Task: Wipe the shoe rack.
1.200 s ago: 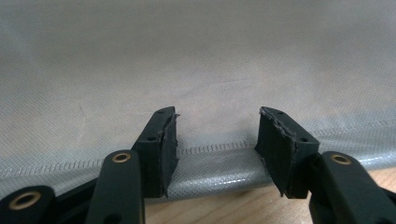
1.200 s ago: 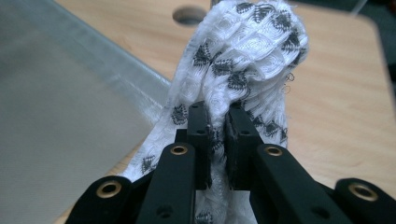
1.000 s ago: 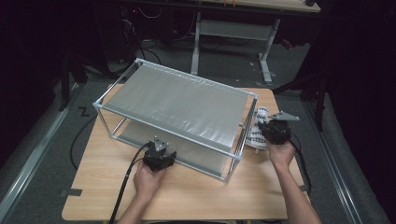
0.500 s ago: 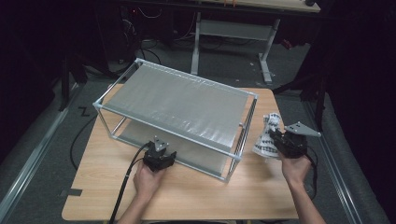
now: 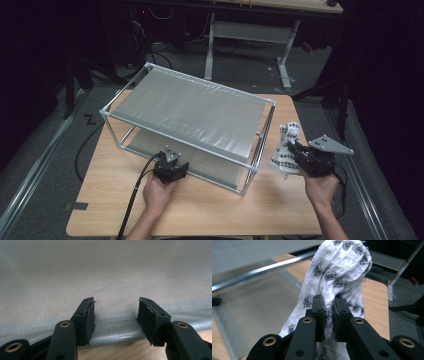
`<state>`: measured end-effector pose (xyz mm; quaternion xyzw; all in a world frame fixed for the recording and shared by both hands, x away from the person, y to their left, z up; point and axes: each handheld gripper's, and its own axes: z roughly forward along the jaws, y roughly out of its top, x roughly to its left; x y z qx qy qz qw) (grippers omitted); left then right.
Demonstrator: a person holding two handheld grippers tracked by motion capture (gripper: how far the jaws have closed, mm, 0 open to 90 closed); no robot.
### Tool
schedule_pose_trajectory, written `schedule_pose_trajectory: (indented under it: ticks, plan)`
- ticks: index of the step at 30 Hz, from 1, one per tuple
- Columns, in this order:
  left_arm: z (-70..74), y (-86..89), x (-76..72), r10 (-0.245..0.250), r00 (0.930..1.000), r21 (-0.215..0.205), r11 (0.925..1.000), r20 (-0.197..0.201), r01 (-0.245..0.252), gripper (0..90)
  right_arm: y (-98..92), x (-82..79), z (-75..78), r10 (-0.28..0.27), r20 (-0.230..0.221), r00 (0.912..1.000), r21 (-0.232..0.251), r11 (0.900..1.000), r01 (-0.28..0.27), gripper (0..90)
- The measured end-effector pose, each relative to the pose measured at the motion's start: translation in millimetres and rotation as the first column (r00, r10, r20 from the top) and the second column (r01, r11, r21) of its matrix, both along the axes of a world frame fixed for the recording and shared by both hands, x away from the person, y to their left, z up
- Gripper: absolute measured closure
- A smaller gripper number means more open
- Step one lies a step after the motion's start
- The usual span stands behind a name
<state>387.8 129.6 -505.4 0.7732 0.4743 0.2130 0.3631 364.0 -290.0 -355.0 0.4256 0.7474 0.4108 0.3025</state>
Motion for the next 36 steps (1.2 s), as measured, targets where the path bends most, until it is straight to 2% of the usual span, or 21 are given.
schedule_pose_trajectory:
  ticks: [3,15,22,27,36]
  plan:
    - [0.0,0.0,0.0,0.0,1.0,0.0,1.0,0.0,0.0,47.4,4.6,-3.6,6.5,0.017,0.007,0.9998,-0.006,1.0,-0.017,81.8]
    - [0.0,0.1,0.1,0.0,1.0,-0.002,1.0,-0.001,0.0,47.4,21.4,-13.5,30.9,0.078,0.05,0.9957,0.025,0.997,-0.08,81.8]
    - [0.0,0.1,0.1,0.0,1.0,0.0,1.0,-0.001,0.0,47.4,36.1,-12.2,41.2,0.126,0.056,0.9904,0.031,0.991,-0.128,81.8]
    - [0.0,0.2,0.1,0.0,1.0,-0.003,1.0,-0.001,0.0,47.4,50.1,-9.6,43.2,0.167,0.053,0.9845,0.025,0.985,-0.168,81.7]
    - [0.0,0.1,0.1,0.0,1.0,-0.002,1.0,-0.001,0.0,47.4,65.5,-4.1,35.3,0.21,0.027,0.9774,0.004,0.978,-0.21,81.7]
